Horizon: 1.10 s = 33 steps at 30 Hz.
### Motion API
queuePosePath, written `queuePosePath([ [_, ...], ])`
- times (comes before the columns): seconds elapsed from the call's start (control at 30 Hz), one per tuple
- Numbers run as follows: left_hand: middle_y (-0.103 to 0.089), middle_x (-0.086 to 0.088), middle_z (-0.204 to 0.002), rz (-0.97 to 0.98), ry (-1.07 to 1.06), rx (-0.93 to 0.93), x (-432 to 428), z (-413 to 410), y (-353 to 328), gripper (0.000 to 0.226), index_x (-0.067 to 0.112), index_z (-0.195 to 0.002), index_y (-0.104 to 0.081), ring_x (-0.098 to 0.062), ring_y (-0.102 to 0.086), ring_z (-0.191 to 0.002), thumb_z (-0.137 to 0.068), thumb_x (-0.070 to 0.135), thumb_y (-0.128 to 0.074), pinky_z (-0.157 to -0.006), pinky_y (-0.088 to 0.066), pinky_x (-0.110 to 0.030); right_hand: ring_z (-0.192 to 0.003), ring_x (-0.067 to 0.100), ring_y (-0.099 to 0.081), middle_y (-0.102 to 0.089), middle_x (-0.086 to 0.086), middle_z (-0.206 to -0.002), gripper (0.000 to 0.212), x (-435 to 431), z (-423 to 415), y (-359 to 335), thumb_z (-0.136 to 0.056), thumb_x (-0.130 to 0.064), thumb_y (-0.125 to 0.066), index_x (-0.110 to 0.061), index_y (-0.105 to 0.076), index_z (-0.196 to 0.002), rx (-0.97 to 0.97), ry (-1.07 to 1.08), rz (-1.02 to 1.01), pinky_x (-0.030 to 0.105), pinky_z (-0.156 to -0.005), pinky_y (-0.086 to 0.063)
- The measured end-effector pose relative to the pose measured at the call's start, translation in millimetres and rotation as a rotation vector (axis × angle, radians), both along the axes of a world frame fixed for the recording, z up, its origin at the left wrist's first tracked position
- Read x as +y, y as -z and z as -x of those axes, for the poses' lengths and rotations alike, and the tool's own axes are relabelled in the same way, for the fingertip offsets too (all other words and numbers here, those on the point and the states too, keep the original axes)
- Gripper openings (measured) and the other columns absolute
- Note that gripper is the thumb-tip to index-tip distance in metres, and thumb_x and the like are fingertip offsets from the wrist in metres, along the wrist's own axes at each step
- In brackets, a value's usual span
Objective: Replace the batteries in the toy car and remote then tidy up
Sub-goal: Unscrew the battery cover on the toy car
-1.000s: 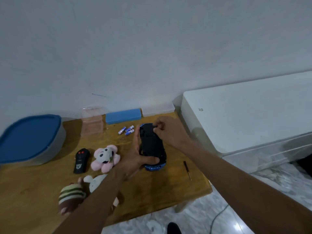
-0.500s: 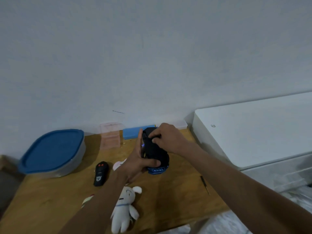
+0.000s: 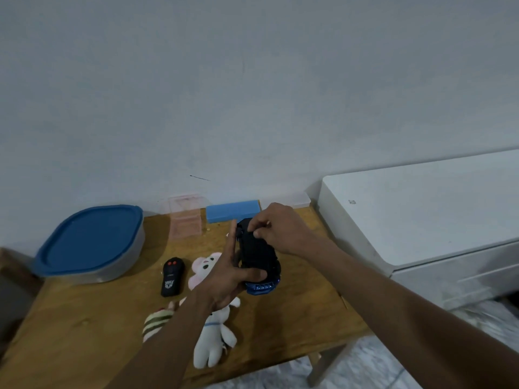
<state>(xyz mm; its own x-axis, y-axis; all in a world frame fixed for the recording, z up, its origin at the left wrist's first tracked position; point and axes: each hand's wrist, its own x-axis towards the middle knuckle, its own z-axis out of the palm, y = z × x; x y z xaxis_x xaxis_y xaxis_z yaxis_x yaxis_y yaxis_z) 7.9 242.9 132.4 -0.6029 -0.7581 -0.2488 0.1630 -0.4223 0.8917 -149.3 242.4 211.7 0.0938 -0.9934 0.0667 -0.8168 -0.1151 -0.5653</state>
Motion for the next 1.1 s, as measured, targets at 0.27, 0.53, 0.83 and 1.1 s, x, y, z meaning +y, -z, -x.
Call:
queuePosePath([
  [0.27, -0.05, -0.009, -0.139, -0.002, 0.005, 0.013, -7.1, -0.7, -4.9, 0.121, 0.06, -0.143, -0.015, -0.037, -0.06, -0.116, -0.073, -0.028, -0.06, -0.082, -0.056, -0.047, -0.102, 0.019, -0.057, -0.062, 0.006, -0.12, 0.04, 8.0, 7.4, -16.9, -0.084, 0.003, -0.061, -0.02, -0.065, -0.116, 0.033, -0.092, -0.074, 0.024, -0.078, -0.045],
  [0.53, -0.051, -0.012, -0.14, -0.015, 0.038, 0.016, -0.6, -6.9, -1.6, 0.12, 0.061, -0.141, -0.017, -0.038, -0.059, -0.116, -0.072, -0.027, -0.062, -0.08, -0.056, -0.045, -0.088, 0.013, -0.049, -0.048, -0.005, -0.097, 0.042, 12.5, 6.8, -19.2, -0.085, 0.006, -0.055, -0.021, -0.062, -0.116, 0.069, -0.136, -0.13, 0.022, -0.068, -0.045],
  [0.83, -0.056, -0.013, -0.136, -0.006, 0.066, 0.005, 3.6, -17.9, 3.5, 0.119, 0.06, -0.142, -0.014, -0.036, -0.065, -0.109, -0.075, -0.03, -0.055, -0.076, -0.058, -0.042, -0.09, 0.018, -0.052, -0.048, -0.009, -0.089, 0.042, 14.8, -3.8, -18.8, -0.083, 0.01, -0.054, -0.02, -0.065, -0.11, 0.03, -0.132, -0.132, 0.041, -0.081, -0.057],
  [1.1, -0.062, -0.018, -0.125, 0.029, 0.039, 0.008, 2.4, -22.1, 12.7, 0.125, 0.062, -0.142, -0.011, -0.037, -0.064, -0.106, -0.07, -0.028, -0.06, -0.081, -0.056, -0.048, -0.094, 0.017, -0.05, -0.039, -0.025, -0.086, 0.041, 10.0, 23.5, -26.2, -0.082, 0.008, -0.06, -0.022, -0.067, -0.11, -0.012, -0.008, -0.114, 0.039, -0.081, -0.055],
])
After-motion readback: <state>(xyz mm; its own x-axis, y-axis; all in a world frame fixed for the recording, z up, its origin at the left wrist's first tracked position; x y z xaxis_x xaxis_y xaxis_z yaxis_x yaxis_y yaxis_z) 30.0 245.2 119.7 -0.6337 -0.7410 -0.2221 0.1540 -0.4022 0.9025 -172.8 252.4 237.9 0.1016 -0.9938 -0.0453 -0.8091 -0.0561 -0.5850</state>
